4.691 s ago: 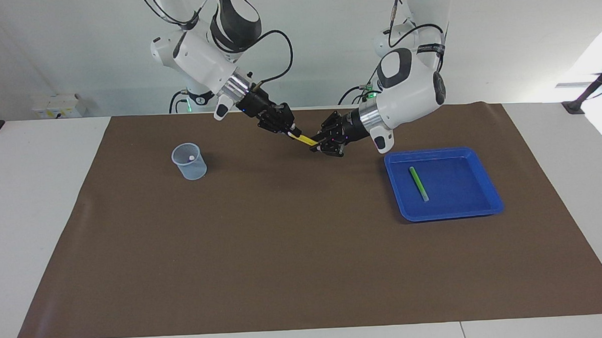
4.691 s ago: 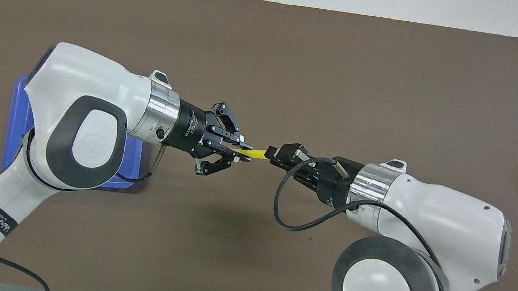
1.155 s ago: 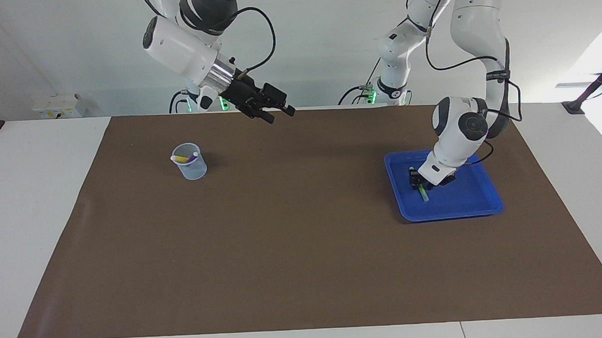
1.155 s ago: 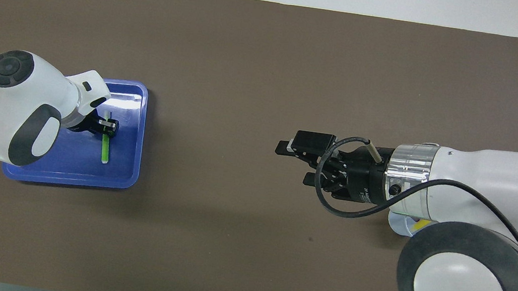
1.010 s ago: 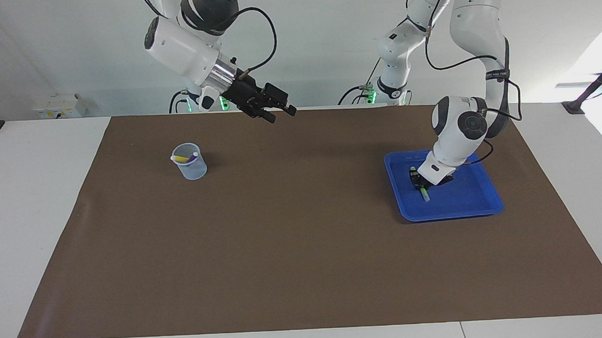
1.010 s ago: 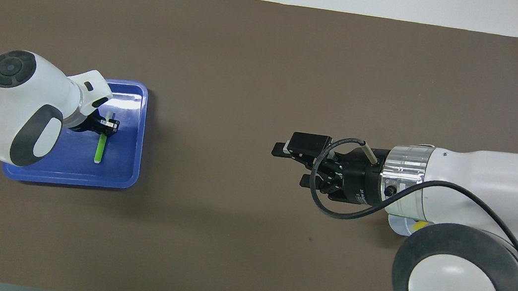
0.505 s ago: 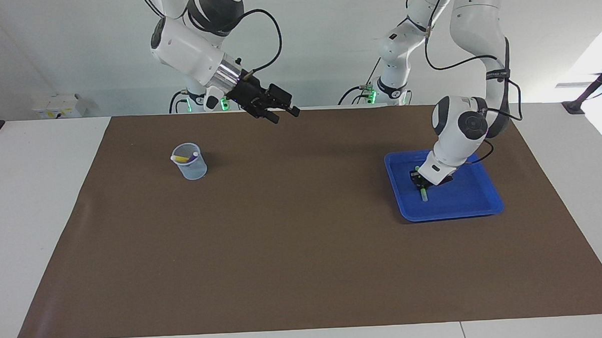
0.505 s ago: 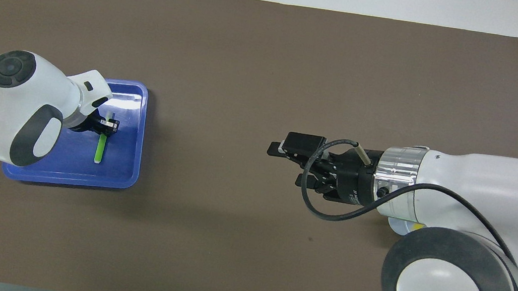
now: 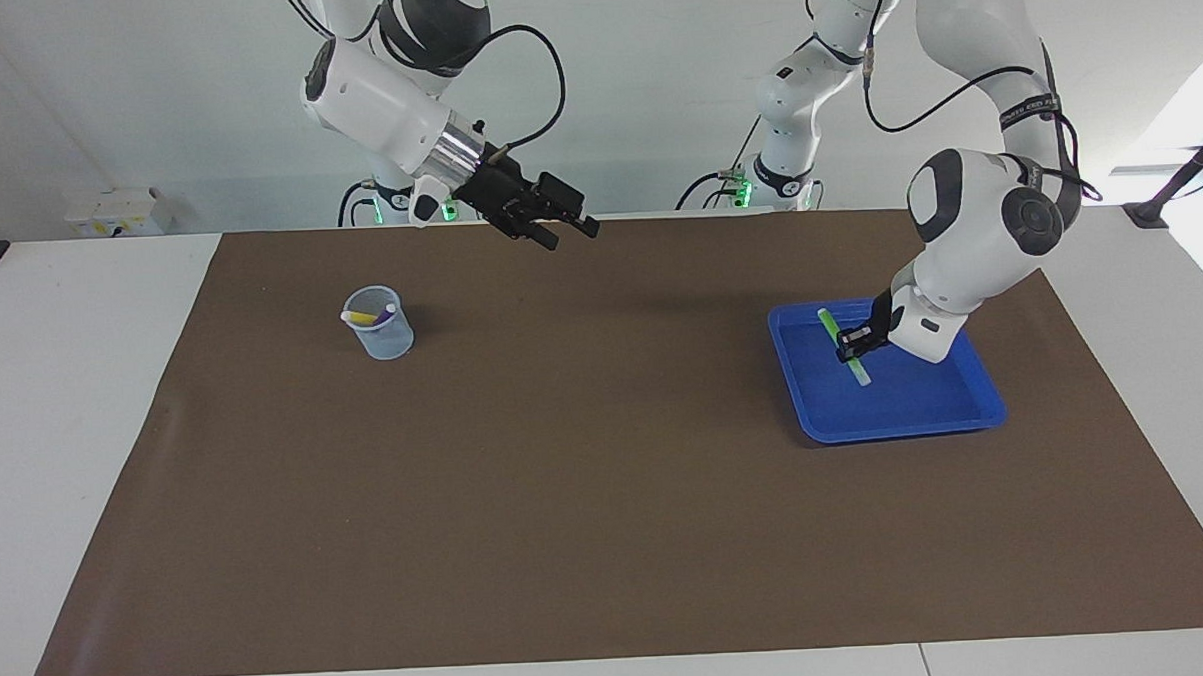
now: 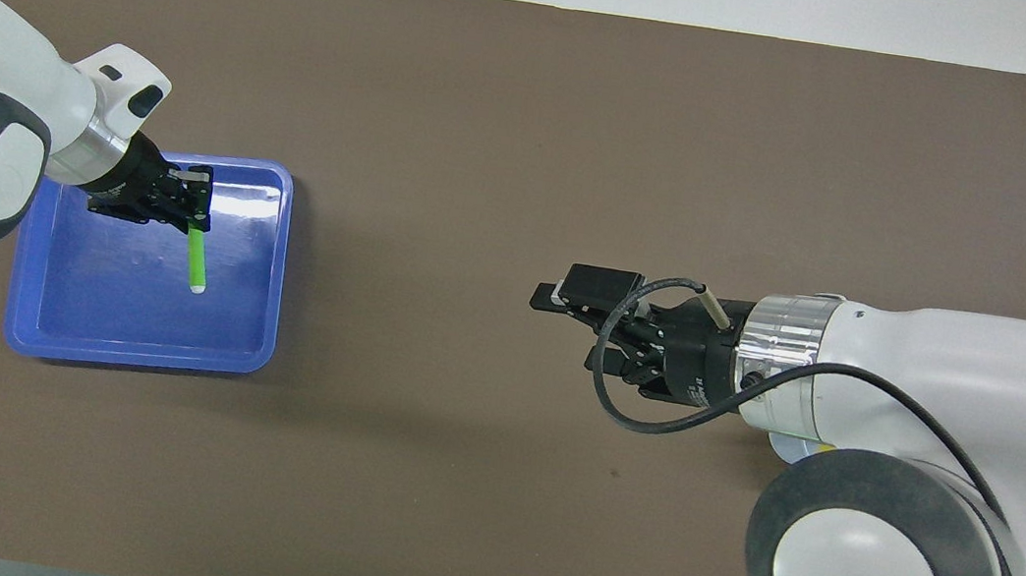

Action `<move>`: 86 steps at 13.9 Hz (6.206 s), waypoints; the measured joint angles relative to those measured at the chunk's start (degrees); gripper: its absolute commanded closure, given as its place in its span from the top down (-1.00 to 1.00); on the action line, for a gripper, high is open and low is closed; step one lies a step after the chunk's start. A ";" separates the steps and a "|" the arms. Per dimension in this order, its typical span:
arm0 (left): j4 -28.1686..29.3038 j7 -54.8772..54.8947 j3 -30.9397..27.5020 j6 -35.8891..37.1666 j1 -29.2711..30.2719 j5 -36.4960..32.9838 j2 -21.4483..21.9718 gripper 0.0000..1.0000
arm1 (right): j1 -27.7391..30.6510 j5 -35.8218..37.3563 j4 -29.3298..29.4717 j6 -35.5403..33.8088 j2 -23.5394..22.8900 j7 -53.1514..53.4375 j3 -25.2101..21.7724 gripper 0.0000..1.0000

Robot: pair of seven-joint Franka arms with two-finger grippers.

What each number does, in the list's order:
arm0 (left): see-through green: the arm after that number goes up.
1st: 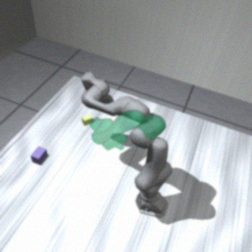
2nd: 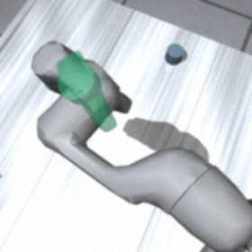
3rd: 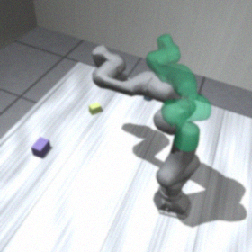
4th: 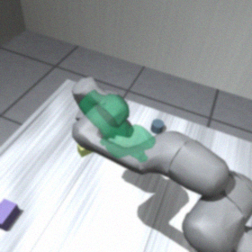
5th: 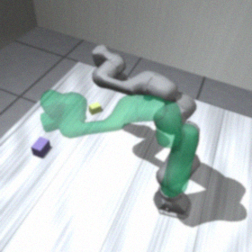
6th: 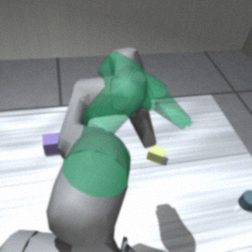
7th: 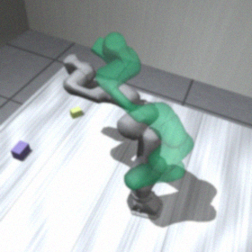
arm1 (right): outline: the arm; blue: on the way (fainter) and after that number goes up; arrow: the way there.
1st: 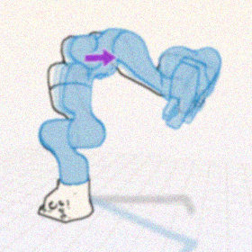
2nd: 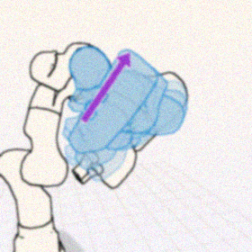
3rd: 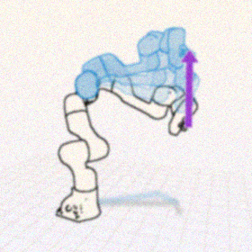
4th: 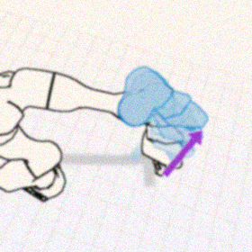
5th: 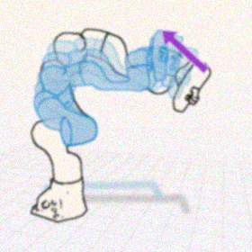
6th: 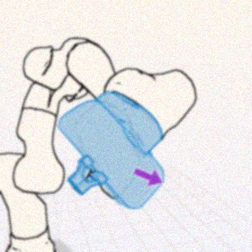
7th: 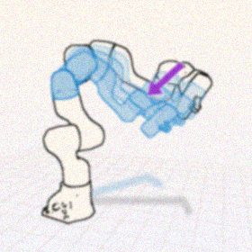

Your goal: Transfer and insert pens with both arms

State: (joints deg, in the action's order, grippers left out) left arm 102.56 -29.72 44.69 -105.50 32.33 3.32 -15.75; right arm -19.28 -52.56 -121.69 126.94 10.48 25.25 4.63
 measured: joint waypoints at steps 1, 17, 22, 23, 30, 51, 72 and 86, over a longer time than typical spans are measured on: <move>-1.73 -7.02 0.88 1.30 -0.70 2.86 0.03 -1.00 | -0.50 0.00 -0.13 0.89 0.01 0.00 0.03 1.00; 4.98 -57.89 10.28 -7.65 -3.35 39.49 5.84 -1.00 | -8.11 -4.56 -5.00 20.05 0.25 0.19 0.78 0.91; 7.26 -59.89 10.35 -9.47 -4.76 43.21 9.89 -1.00 | -8.91 -4.56 -5.21 20.46 -0.39 0.03 0.84 0.47; 8.07 -60.01 10.39 -10.35 -5.38 44.03 10.92 -1.00 | -8.93 -4.56 -5.20 20.50 -0.58 0.03 0.84 0.45; 9.61 -60.25 10.34 -11.46 -5.87 44.88 12.87 -1.00 | -8.22 -4.56 -5.15 20.79 -1.16 0.03 0.62 0.31; 9.49 -55.38 9.91 -12.02 -5.60 43.44 13.43 1.00 | 5.36 12.87 -2.10 -3.45 1.73 -5.97 0.13 -1.00; -12.05 -0.30 6.48 21.59 3.49 -3.49 11.50 1.00 | 24.91 46.66 -8.06 -18.02 2.42 -46.17 0.23 1.00; -15.52 24.19 -43.73 27.73 -42.08 -4.35 16.73 1.00 | 27.14 53.60 19.89 -38.09 -3.32 -42.90 -0.13 1.00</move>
State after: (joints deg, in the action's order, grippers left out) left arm 87.04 -5.53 0.96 -77.78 -9.75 -1.03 0.98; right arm 7.85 1.03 -101.79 88.85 7.16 -17.65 4.51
